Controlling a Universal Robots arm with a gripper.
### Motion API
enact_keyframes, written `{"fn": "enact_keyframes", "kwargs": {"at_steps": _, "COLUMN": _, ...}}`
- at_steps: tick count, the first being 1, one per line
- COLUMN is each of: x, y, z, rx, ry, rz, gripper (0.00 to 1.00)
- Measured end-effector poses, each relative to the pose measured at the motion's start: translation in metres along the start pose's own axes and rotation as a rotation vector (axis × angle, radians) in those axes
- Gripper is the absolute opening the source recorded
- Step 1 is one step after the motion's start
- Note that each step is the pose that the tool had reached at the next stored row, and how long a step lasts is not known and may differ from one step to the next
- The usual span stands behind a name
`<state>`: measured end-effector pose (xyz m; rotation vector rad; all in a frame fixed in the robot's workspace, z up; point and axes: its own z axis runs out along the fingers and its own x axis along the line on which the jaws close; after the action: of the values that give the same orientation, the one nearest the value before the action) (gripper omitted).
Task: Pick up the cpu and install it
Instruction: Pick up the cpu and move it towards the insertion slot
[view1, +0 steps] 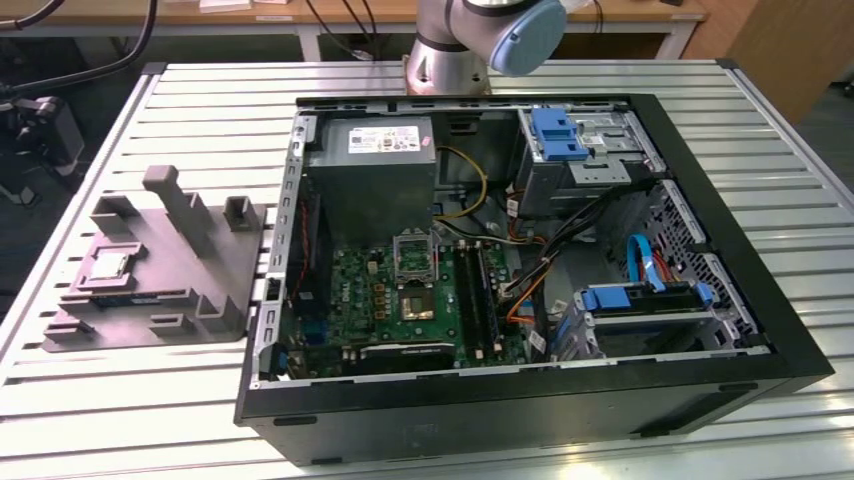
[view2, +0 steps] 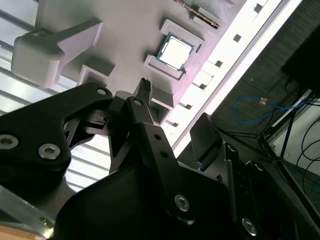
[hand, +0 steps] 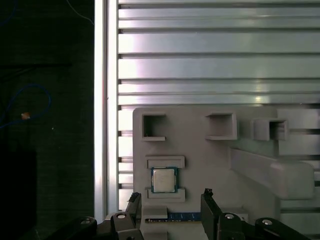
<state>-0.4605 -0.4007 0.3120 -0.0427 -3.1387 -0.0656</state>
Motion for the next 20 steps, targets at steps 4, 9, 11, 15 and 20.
{"fn": "enact_keyframes", "kwargs": {"at_steps": 4, "x": 0.0005, "y": -0.0021, "z": 0.0033, "rx": -0.0004, "ry": 0.0002, "rz": -0.012, "gripper": 0.59}}
{"fn": "enact_keyframes", "kwargs": {"at_steps": 9, "x": 0.0005, "y": -0.0028, "z": 0.0036, "rx": -0.0001, "ry": 0.0011, "rz": -0.025, "gripper": 0.59}}
{"fn": "enact_keyframes", "kwargs": {"at_steps": 11, "x": 0.0005, "y": -0.0028, "z": 0.0036, "rx": -0.0002, "ry": 0.001, "rz": -0.026, "gripper": 0.59}}
{"fn": "enact_keyframes", "kwargs": {"at_steps": 15, "x": 0.0005, "y": -0.0029, "z": 0.0036, "rx": -0.0003, "ry": 0.001, "rz": -0.026, "gripper": 0.59}}
{"fn": "enact_keyframes", "kwargs": {"at_steps": 20, "x": 0.0005, "y": -0.003, "z": 0.0044, "rx": -0.0003, "ry": 0.0015, "rz": -0.04, "gripper": 0.59}}
